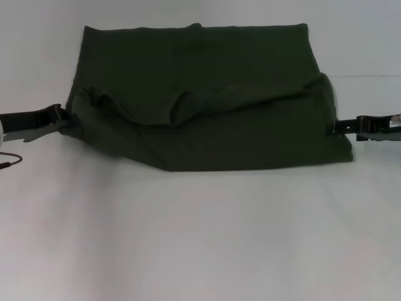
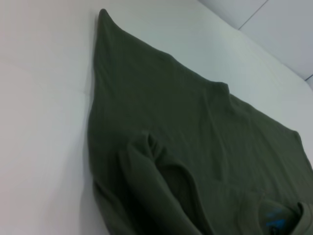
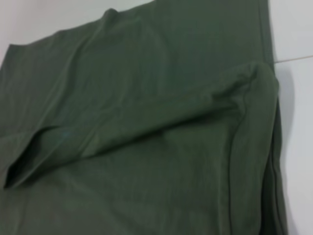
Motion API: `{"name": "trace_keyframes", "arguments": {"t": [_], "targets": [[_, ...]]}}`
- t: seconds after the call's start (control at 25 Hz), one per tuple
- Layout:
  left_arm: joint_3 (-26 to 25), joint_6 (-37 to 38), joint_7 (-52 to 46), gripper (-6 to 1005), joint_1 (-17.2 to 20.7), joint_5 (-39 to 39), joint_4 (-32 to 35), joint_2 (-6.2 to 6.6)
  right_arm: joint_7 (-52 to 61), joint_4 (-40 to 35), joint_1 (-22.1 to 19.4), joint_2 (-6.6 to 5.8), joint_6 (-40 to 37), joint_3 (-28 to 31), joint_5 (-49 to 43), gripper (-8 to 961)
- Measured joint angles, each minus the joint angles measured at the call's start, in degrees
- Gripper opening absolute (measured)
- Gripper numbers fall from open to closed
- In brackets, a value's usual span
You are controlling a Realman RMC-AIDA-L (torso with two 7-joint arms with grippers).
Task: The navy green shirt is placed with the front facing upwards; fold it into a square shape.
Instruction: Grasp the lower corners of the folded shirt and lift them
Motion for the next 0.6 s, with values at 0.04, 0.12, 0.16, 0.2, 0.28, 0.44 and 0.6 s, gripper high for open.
{"name": "trace_keyframes", "arguments": {"t": [0.04,0.12,0.16,0.2,0.28,0.44,0.6], "targets": [[0.0,0.0,0.0,39,0.0,-0.1,0.0,0.00,0.0,0.3,0.1,0.21,0.7,-0.7,0.0,922],[0.0,-0.1,0.0,39,-0.2,-0.3,0.0,0.01,0.0,1.2,0.4,0.53,1.7,-1.8,-0.1,922],[0.0,-0.1,-0.1,39,-0.2,-0.4,0.0,0.01,0.0,1.8,0.5,0.62,2.2,-2.4,-0.1,922],[0.0,-0.2,-0.1,39,-0.2,-0.4,0.0,0.01,0.0,2.4,0.7,0.66,2.7,-2.9,-0.1,922],[0.0,-0.2,-0.1,39,-0.2,-0.5,0.0,0.02,0.0,3.0,0.7,0.74,3.3,-3.5,-0.1,922],[0.0,-0.3,0.1,40,-0.2,-0.6,-0.1,0.02,0.1,4.2,0.8,0.92,4.9,-3.8,-0.1,922],[0.0,-0.3,0.1,40,-0.2,-0.6,-0.2,0.02,0.1,4.5,1.0,1.22,5.0,-3.8,-0.1,889]]}}
